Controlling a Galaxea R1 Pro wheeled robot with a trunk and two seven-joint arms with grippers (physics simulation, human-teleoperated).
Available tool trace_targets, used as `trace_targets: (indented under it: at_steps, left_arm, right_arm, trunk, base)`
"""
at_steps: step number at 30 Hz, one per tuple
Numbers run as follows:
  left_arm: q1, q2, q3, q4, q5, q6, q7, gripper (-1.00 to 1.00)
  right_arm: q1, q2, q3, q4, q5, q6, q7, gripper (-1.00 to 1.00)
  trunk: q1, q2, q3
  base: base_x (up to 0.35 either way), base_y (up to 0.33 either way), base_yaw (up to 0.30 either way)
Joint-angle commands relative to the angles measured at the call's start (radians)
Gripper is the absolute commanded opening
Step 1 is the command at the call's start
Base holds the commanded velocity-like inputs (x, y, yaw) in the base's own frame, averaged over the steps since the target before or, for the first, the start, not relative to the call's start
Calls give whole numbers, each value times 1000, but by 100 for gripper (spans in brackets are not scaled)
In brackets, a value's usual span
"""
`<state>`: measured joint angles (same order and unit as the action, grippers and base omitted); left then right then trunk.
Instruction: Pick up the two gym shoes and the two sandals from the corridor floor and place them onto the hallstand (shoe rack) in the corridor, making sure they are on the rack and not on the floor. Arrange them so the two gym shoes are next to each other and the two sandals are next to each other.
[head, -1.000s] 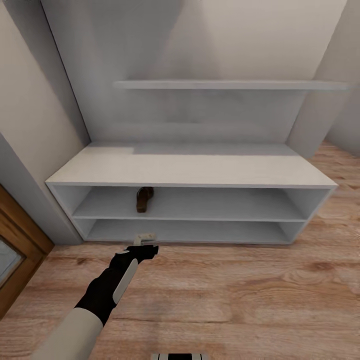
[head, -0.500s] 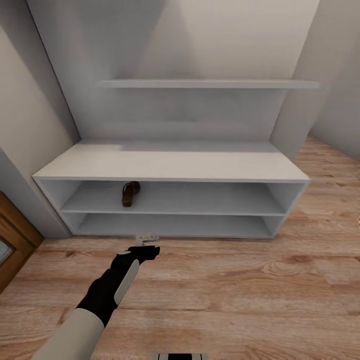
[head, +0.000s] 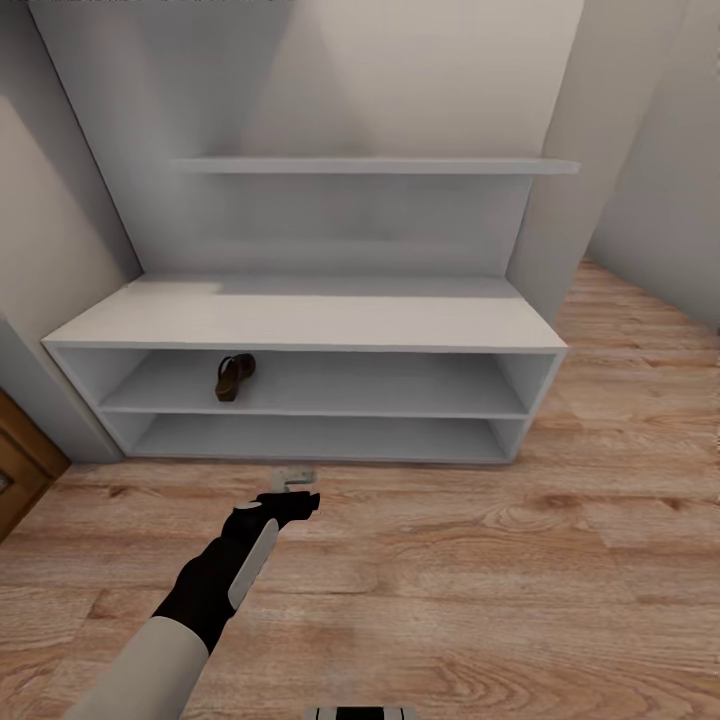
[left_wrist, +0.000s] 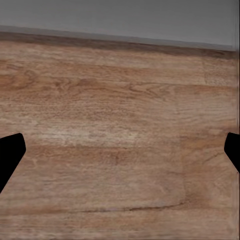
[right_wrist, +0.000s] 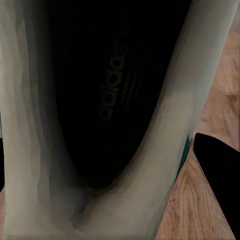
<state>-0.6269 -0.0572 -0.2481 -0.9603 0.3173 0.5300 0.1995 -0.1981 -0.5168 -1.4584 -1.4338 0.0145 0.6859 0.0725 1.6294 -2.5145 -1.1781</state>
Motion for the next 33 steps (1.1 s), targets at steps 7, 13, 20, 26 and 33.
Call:
trace_targets:
  at_steps: [7, 13, 20, 26, 33]
  left_arm:
    - [0, 1, -2, -1, 11, 4, 9, 100]
    - [0, 2, -2, -1, 11, 3, 8, 100]
    - [0, 1, -2, -1, 12, 3, 8, 100]
    - [0, 0, -2, -1, 13, 0, 5, 100]
    - [2, 37, -2, 0, 13, -192, -170, 100]
  right_arm:
    - [-1, 0, -2, -1, 2, 4, 6, -100]
    - [-1, 0, -2, -1, 2, 4, 6, -100]
    - [-1, 0, -2, -1, 2, 4, 6, -100]
    - [-1, 0, -2, -1, 2, 4, 6, -100]
    - [-1, 0, -1, -1, 1, 4, 6, -100]
  trunk:
    - [-1, 0, -1]
    - [-1, 0, -1]
    - [-1, 0, -1]
    - [-1, 0, -1]
    - [-1, 0, -1]
  base:
    - [-265, -182, 0]
    - [-59, -34, 0]
    - [-115, -46, 0]
    - [-241, -121, 0]
    - [-38, -22, 0]
